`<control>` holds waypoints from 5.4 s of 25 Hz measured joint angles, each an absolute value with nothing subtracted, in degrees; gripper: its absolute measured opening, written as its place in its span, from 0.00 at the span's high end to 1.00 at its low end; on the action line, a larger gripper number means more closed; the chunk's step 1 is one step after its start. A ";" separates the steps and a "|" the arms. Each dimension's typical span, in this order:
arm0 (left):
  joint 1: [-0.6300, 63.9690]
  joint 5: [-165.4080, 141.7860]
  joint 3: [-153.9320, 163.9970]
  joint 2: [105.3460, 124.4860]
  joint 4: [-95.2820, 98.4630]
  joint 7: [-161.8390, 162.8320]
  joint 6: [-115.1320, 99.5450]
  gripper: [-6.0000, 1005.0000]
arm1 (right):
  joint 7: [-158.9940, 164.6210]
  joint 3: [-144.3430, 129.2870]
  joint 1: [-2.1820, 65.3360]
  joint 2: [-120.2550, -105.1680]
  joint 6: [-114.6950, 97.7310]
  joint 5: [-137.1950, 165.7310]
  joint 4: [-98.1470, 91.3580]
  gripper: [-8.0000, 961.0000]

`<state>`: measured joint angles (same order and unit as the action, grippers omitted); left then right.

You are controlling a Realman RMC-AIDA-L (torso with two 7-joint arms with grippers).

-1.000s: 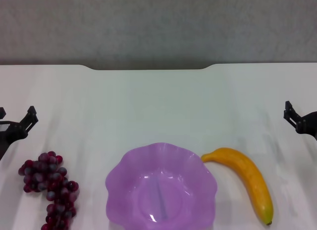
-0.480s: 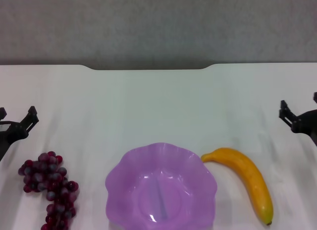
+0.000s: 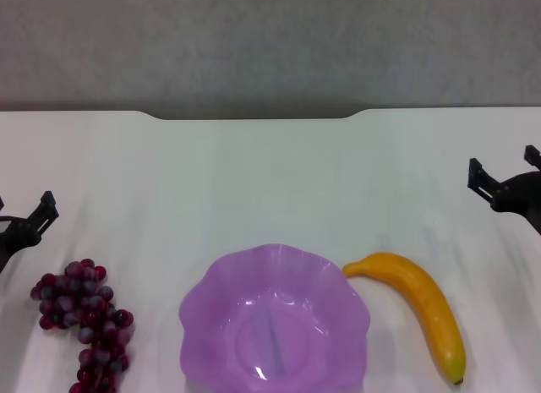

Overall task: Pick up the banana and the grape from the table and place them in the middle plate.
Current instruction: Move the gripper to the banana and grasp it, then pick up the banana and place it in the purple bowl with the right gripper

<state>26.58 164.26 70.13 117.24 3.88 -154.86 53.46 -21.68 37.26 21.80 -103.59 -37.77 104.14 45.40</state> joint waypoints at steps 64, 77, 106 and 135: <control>27.70 164.38 70.14 117.25 4.22 -154.86 52.73 0.14 | -22.15 82.69 37.24 -115.05 56.98 147.84 50.77 0.08; 27.68 164.48 70.14 117.25 4.22 -154.86 52.82 0.14 | -22.11 81.55 37.06 -115.05 52.90 147.88 49.82 0.29; 27.16 164.74 69.71 117.10 4.22 -155.25 52.74 0.14 | -24.29 78.88 14.89 -114.81 41.80 150.85 80.97 0.47; 27.69 164.61 70.05 117.07 5.18 -154.95 52.75 0.14 | -33.29 65.41 34.99 -115.09 44.73 130.54 64.71 0.46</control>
